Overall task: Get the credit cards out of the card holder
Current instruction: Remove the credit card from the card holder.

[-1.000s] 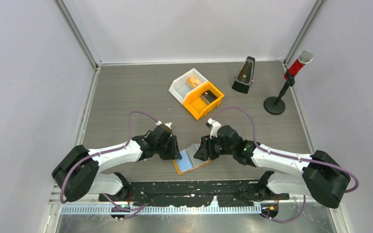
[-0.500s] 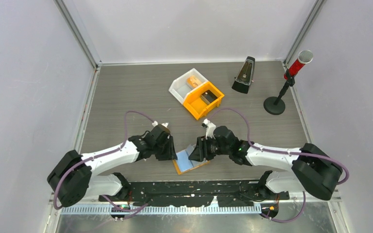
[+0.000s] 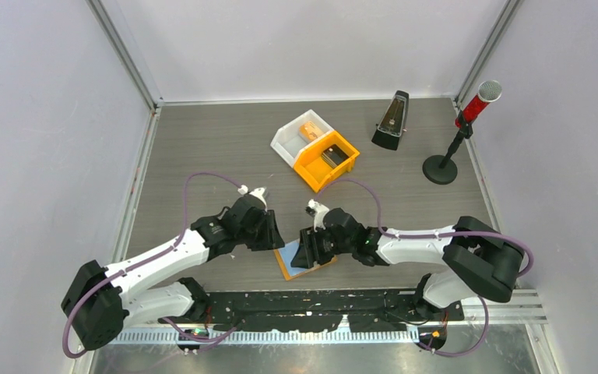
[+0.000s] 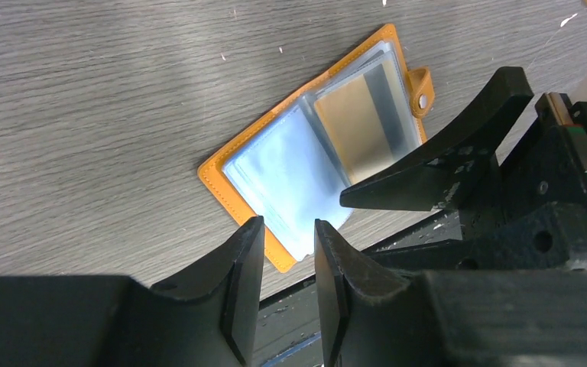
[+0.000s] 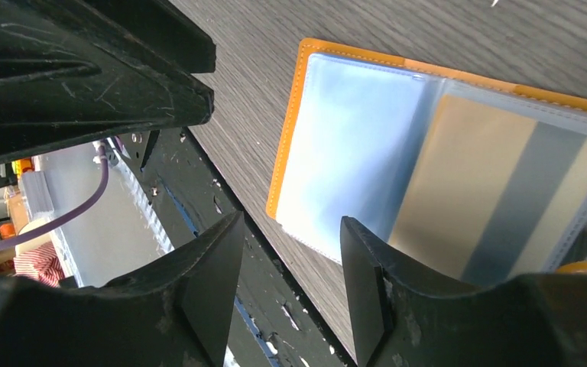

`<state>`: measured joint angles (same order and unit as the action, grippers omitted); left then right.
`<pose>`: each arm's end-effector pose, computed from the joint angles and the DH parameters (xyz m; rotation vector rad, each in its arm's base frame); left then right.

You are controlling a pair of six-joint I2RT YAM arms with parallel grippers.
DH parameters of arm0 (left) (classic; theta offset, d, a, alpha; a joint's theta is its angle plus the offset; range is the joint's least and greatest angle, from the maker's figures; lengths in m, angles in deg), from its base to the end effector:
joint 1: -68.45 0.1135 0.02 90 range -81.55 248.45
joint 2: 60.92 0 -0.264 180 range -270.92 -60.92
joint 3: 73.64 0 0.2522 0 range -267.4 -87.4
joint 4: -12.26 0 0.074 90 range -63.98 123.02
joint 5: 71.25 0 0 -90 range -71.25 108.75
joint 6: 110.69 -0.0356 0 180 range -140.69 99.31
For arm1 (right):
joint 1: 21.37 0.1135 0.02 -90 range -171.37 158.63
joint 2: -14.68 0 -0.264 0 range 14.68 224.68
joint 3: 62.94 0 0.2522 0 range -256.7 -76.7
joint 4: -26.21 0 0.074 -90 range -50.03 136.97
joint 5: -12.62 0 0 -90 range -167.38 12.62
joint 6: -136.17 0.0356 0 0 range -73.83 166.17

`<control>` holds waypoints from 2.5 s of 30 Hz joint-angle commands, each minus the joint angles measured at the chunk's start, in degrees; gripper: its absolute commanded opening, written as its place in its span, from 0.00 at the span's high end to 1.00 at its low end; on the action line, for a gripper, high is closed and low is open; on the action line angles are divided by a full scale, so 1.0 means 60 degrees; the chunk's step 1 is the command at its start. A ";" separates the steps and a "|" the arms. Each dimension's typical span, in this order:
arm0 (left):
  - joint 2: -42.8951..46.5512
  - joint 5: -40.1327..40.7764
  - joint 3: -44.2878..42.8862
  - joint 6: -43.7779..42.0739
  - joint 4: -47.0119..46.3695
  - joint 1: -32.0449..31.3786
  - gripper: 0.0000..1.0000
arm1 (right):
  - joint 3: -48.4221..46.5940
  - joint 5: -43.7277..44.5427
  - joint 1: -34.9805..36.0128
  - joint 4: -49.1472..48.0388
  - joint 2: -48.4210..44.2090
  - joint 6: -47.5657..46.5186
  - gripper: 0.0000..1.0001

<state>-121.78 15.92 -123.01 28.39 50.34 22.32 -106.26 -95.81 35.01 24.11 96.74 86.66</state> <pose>0.1440 -0.1524 0.2105 -0.0433 2.6001 -0.7504 0.1383 0.2283 0.1528 -0.5437 2.4310 1.2008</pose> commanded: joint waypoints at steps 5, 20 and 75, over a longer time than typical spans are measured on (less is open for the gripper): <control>-0.0043 -0.0843 0.0046 -0.0180 -0.1302 -0.0048 0.68 | -0.0489 0.0581 0.0181 0.0056 0.0104 -0.0182 0.39; -0.1587 -0.1121 0.0788 -0.0163 -0.2576 -0.0054 0.78 | -0.0354 0.2393 -0.0071 0.2691 -0.2351 -0.0976 0.40; -0.0344 -0.0035 0.0126 -0.0343 -0.0515 -0.0046 0.76 | -0.0425 0.0553 0.0199 0.0689 -0.1050 -0.0031 0.42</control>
<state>-127.70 12.22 -119.87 26.88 43.58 22.32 -105.58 -92.10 35.01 31.08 89.46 85.86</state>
